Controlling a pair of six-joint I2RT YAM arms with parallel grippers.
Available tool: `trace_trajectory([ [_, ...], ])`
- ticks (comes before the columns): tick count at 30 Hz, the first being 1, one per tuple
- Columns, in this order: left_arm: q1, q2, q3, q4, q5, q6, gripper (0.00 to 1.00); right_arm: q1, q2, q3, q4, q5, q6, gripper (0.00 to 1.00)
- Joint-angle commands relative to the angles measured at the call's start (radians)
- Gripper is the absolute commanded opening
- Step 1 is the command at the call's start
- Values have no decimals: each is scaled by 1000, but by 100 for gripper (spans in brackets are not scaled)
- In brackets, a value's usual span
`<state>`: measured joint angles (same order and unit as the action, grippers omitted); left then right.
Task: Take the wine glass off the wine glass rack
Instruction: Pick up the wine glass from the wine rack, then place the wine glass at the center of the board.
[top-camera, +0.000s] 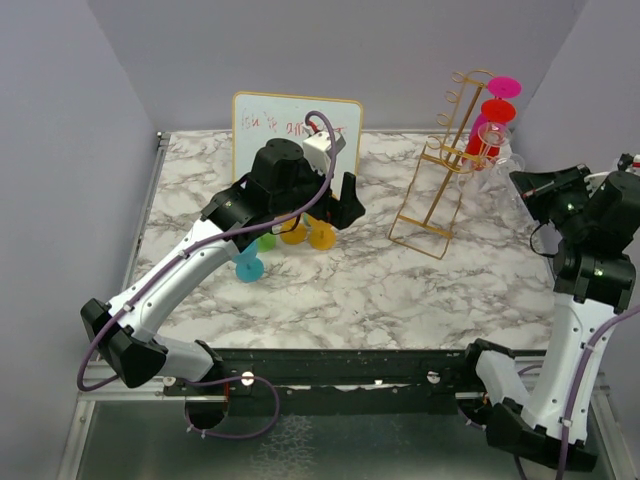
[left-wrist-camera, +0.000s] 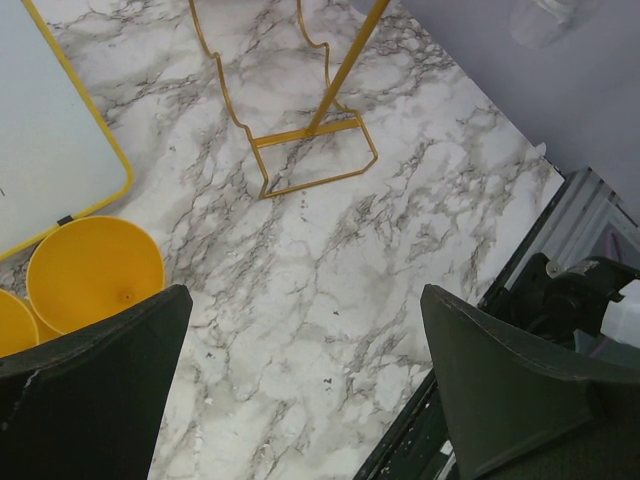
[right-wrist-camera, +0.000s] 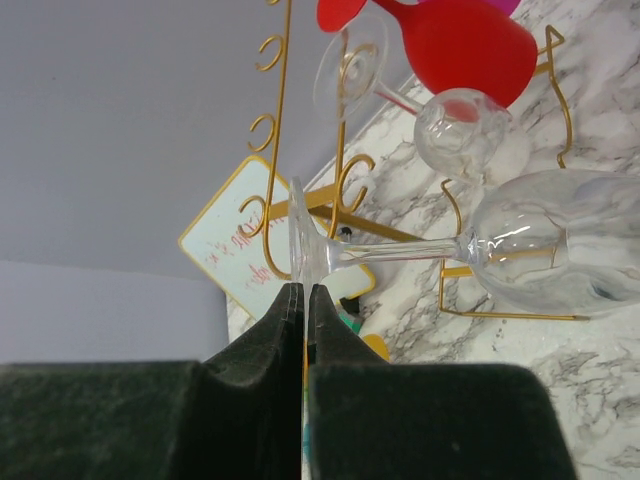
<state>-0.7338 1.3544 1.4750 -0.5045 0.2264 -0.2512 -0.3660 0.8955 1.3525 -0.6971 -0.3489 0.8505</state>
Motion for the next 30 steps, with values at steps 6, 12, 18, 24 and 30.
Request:
trace_trajectory([
  [6, 2, -43, -56, 29, 72, -38, 99, 84, -109, -63, -76, -7, -95, 0],
  [12, 1, -128, -201, 134, 106, -107, 99, 122, -166, -196, -38, -189, -117, 0],
  [18, 2, -270, -458, 354, 160, -244, 99, 169, -215, -343, 24, -399, -169, 0],
  [24, -3, -360, -657, 574, 229, -401, 99, 236, -279, -489, 150, -572, -146, 0],
  [30, -13, -396, -796, 759, 248, -538, 99, 288, -304, -574, 207, -654, -150, 0],
])
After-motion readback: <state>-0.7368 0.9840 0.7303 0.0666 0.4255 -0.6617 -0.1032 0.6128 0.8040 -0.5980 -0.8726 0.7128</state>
